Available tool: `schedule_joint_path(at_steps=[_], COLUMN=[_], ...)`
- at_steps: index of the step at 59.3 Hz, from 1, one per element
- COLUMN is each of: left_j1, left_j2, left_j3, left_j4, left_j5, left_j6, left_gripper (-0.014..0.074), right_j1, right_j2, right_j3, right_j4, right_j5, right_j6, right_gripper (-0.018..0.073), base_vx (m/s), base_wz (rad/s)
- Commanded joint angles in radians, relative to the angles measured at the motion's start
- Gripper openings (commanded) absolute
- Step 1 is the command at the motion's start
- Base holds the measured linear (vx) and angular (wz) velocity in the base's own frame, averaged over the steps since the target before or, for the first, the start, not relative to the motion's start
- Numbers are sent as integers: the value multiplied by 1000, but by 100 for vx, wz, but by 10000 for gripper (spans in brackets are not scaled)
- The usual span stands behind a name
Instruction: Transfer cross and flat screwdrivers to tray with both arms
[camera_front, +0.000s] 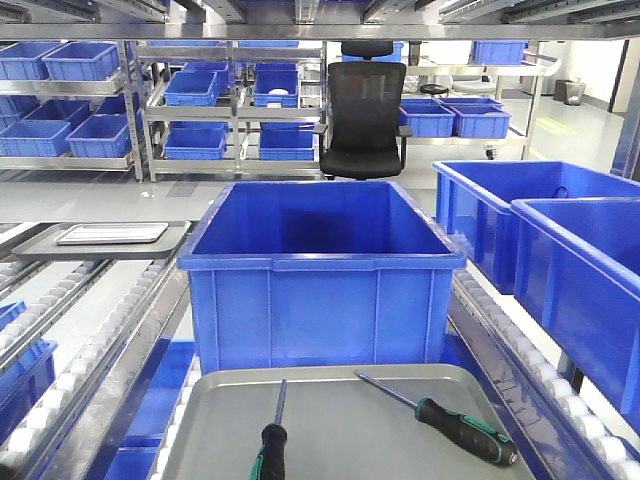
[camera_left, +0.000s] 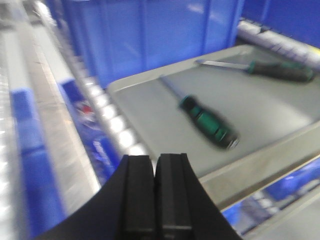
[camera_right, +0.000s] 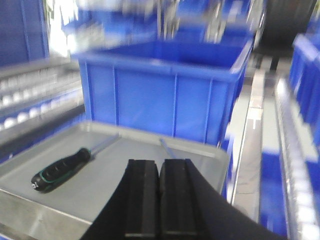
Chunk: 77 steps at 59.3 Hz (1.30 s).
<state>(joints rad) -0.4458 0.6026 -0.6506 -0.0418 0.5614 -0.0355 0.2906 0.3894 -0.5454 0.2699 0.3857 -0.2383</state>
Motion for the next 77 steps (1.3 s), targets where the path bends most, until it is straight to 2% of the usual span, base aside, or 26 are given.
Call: schedule_joint_path(at_steps=[1,5,14,44,47,50,58,61,67,72,77], left_j1=[-5,-5,-5,-5,1,29,171,235,319,348,350], left_j2=[-87,-148,-222,-220,-227,-259,-398,-477,-585,-633,-621], left_j3=[44,89,124,133,152,197,373,463,576,657,652], left_j4=[42,72,70,71,126,173,131,116,115,114,115], left_j5=[-124,-166,-174,-173,-196,-236,-424,-463,-485,-525,-471], left_j6=[-11,-11,-12,-11,29,48,24,-13,-94,-126,-128], left_gripper=[3,3,3,3,3,3,3,3,3,3,3], right_j1=[-3,-3,-3,-3,-3,-3,-3,-3,-3,-3,-3], right_j2=[-117,-206,-304,-317,-317,-317,-317,-317,-317,-317,-317], right_j3=[66,129,211,258,258,258,258,258,258,258,258], right_j4=[-4,-7,7,6,6,6,6,6,6,6,6], right_j5=[-102,-102,-104,-79,-79,-79,-79,-79,-79,-79,-78], right_j6=[-10,-19,-19,-19,-19,-19,-19,-19,-19,-19,-19], right_gripper=[-11,-11,-11,-11,-11,-11,-11,-11,-11,-9,-8], base_vx=[0,0,0,0,0,0,0,0,0,0,0], base_wz=[0,0,0,0,0,0,0,0,0,0,0])
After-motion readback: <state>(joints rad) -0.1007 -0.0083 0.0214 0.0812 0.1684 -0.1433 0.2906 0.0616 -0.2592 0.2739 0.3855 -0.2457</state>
